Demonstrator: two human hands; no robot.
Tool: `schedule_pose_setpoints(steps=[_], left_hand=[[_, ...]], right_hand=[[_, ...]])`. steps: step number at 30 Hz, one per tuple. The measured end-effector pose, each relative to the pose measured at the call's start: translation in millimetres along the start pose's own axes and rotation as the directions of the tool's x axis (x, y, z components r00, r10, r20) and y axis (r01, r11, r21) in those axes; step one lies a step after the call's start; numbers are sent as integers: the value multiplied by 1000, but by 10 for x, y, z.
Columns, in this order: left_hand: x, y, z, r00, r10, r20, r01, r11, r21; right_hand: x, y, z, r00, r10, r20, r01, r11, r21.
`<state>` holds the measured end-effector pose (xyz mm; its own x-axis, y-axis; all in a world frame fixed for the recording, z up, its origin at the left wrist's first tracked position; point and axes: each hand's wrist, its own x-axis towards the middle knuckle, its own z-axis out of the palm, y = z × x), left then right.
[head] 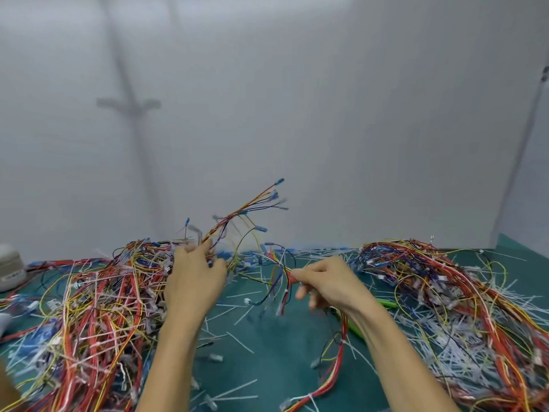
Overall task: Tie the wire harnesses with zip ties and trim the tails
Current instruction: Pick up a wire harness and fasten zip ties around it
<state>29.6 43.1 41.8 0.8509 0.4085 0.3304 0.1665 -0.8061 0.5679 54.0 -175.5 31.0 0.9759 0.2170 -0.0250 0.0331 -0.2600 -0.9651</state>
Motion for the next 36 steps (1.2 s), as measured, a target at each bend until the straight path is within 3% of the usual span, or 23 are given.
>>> schedule_pose_setpoints(steps=[3, 6, 9, 11, 13, 16, 19, 22, 26, 30, 33, 35, 36], left_hand=[[73, -136, -73, 979, -149, 141, 136, 986, 95], [92, -289, -217, 964, -193, 183, 209, 975, -78], [84, -267, -229, 975, -128, 184, 115, 990, 77], [48, -148, -170, 992, -52, 113, 38, 991, 127], [5, -33, -98, 1000, 12, 18, -14, 995, 100], [-26, 71, 4, 996, 64, -61, -60, 996, 64], [-27, 40, 81, 992, 9, -129, -4, 999, 35], [-12, -97, 100, 983, -133, -127, 143, 987, 70], [75, -249, -25, 974, -227, 10, 223, 962, 157], [28, -98, -114, 979, -112, 170, 77, 976, 201], [-5, -22, -72, 925, 81, 371, -66, 996, -53], [-23, 23, -41, 873, 134, 470, 46, 934, -353], [-23, 43, -3, 869, 139, 475, 157, 833, -531]], right_hand=[[-13, -52, -113, 999, -24, -37, 26, 999, 45], [-24, -113, -218, 977, -84, -197, 97, 994, 58], [-17, -149, -210, 920, -185, -345, 230, 969, 93], [-6, -168, -158, 887, -250, -388, 300, 951, 74], [-1, -185, -89, 885, -304, -353, 342, 939, 48], [-10, -205, 27, 918, -354, -180, 356, 934, -21], [-26, -222, 60, 924, -378, -56, 375, 925, -57], [-49, -240, -65, 904, -404, -138, 409, 913, 6], [-43, -214, -238, 837, -403, -370, 464, 881, 90], [-58, -225, -208, 827, -426, -368, 497, 859, 123], [-106, -279, -91, 839, -498, -220, 527, 844, 97], [-139, -312, -23, 828, -548, -116, 558, 826, 76], [-157, -329, -3, 820, -566, -80, 571, 818, 73]])
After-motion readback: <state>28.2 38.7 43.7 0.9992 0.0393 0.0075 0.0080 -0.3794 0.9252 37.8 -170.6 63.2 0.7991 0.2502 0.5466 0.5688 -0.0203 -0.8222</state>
